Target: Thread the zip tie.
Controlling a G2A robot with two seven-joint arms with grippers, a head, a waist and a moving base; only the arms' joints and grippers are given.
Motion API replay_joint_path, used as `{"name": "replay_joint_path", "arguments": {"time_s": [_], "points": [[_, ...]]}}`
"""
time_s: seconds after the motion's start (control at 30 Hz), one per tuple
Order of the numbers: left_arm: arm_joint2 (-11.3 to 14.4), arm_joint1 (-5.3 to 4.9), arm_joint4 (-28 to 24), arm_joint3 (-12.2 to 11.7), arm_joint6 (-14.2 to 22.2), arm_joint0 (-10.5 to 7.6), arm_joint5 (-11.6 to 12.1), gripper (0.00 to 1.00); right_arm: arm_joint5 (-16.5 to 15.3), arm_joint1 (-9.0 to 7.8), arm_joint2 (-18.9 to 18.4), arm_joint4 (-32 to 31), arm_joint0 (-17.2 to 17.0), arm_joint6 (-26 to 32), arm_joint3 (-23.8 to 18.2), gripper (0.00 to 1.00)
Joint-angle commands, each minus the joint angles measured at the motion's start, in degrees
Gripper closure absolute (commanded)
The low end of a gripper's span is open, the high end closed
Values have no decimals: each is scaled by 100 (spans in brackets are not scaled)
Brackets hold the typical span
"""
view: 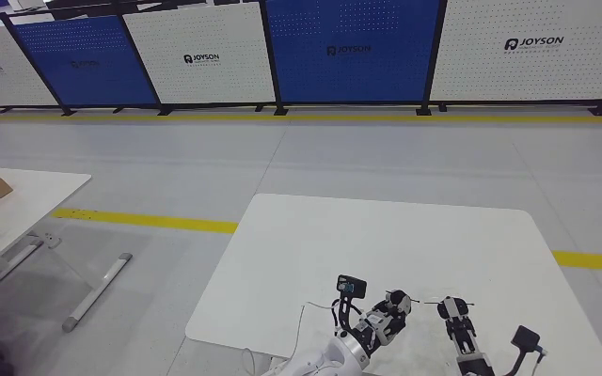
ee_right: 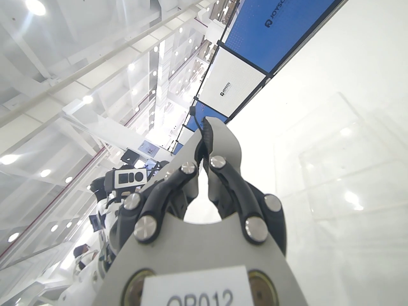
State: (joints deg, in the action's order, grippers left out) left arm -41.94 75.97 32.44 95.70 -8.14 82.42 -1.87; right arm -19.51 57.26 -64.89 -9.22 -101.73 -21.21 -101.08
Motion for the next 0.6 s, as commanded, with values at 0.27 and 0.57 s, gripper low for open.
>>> {"name": "replay_joint_path", "arguments": {"time_s": [0.27, 0.57], "points": [[0, 0, 0, 0, 0, 0, 0, 100, 8, 74, -98, -125, -29, 216, -1, 100], [0, 0, 0, 0, 0, 0, 0, 100, 171, 159, -134, -262, -9, 298, -21, 100]]}}
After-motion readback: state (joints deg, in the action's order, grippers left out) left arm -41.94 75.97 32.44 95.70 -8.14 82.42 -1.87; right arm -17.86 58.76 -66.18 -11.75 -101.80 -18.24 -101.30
